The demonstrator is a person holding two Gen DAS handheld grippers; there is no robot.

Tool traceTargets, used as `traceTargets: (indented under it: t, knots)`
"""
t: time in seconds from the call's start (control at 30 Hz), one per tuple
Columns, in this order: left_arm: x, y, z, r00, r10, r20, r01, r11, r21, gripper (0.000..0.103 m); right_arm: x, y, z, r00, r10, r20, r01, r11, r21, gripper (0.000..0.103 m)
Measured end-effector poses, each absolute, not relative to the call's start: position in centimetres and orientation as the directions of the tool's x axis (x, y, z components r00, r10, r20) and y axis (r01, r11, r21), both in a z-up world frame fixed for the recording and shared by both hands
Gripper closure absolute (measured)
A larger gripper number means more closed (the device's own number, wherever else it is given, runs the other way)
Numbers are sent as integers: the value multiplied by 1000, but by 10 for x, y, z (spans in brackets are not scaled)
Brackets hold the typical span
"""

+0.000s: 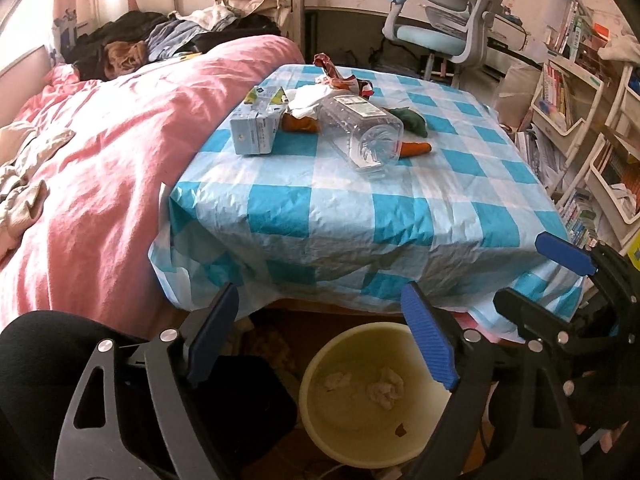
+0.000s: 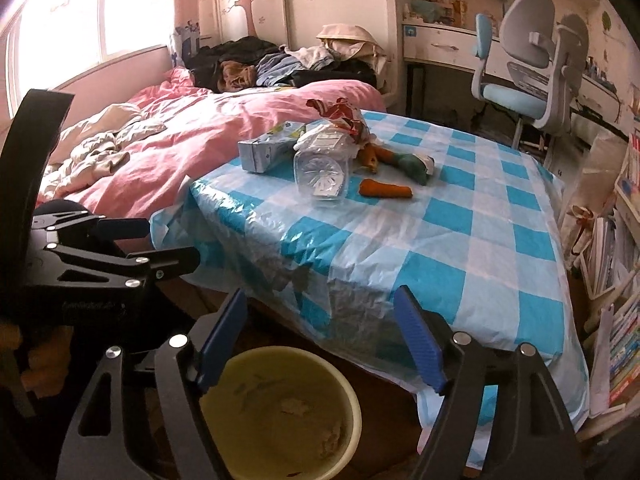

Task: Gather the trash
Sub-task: 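Reach the left tool to the milk carton while the right tool reaches the orange snack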

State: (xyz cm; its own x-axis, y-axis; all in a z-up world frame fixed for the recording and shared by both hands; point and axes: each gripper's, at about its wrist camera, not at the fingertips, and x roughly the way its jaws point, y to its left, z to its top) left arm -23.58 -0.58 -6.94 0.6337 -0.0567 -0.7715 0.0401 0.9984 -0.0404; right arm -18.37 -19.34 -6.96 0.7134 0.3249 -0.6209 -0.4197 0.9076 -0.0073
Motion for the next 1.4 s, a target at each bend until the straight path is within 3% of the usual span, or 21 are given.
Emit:
traceTargets:
  t: [0.37, 0.5, 0.63, 1.1, 1.4]
  knots:
    - [-222, 4, -61, 635, -65, -770, 12, 997, -73, 20, -183, -188, -61, 723, 330, -608, -445, 894, -44, 29]
    - [-196, 15, -37, 682, -10, -732, -11, 1000, -24, 17, -167, -187, -44, 719, 343, -605, -496, 863, -100, 20]
    - [-161, 38, -18, 708, 42, -704, -74, 997, -14, 15, -143, -189, -35, 712, 344, -612, -549, 817, -178, 20]
    - [-43, 41, -45, 583, 84, -808, -80, 996, 46, 15, -73, -181, -59, 667, 297, -683, -593, 767, -246, 20]
    - [-10, 34, -66, 515, 87, -853, -64, 996, 63, 15, -38, -175, -71, 653, 265, -710, -604, 748, -276, 27]
